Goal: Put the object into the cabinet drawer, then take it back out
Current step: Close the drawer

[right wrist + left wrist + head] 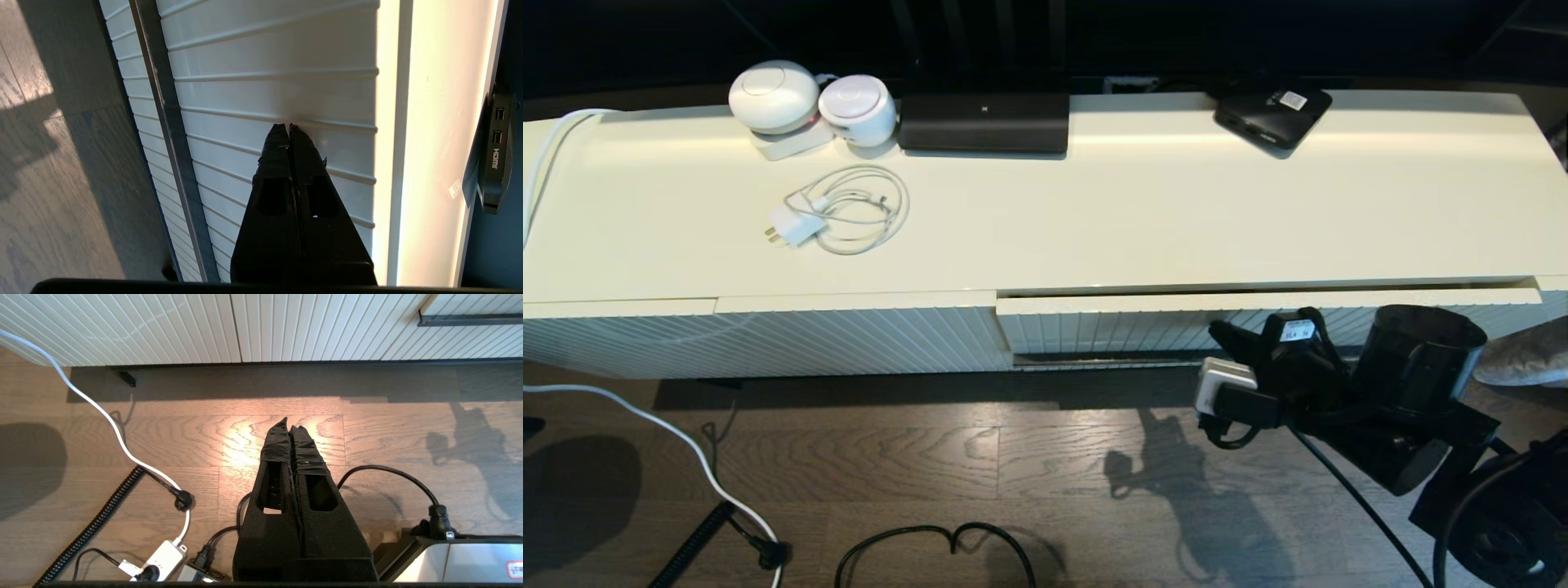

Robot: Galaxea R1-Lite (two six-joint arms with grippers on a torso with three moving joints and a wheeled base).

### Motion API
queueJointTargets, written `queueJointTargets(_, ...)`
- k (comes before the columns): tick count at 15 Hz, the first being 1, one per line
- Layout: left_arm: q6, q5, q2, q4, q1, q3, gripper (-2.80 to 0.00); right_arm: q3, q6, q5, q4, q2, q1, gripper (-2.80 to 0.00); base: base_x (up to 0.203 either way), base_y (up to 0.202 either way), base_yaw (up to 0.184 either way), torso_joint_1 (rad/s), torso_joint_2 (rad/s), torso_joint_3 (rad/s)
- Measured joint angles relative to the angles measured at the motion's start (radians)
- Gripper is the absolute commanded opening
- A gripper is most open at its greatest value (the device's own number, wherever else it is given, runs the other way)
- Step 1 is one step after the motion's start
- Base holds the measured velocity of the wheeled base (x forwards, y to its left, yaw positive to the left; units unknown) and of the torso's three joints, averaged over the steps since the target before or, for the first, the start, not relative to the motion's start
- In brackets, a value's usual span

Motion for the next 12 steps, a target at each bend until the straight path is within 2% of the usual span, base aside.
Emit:
queueJointTargets(5, 0.001, 0.000, 0.000, 0.000, 0.000, 0.000, -2.80, -0.042, 0.000, 0.029, 0.001, 0.038, -0.019, -2.80, 0.000, 0.000, 0.000, 0.000, 0.00, 0.000)
queueJointTargets(12, 0.001, 0.000, 0.000, 0.000, 0.000, 0.000, -2.80, -0.053, 0.000, 0.026, 0.015, 0.043, -0.032, -2.80, 0.000, 0.000, 0.000, 0.000, 0.00, 0.000)
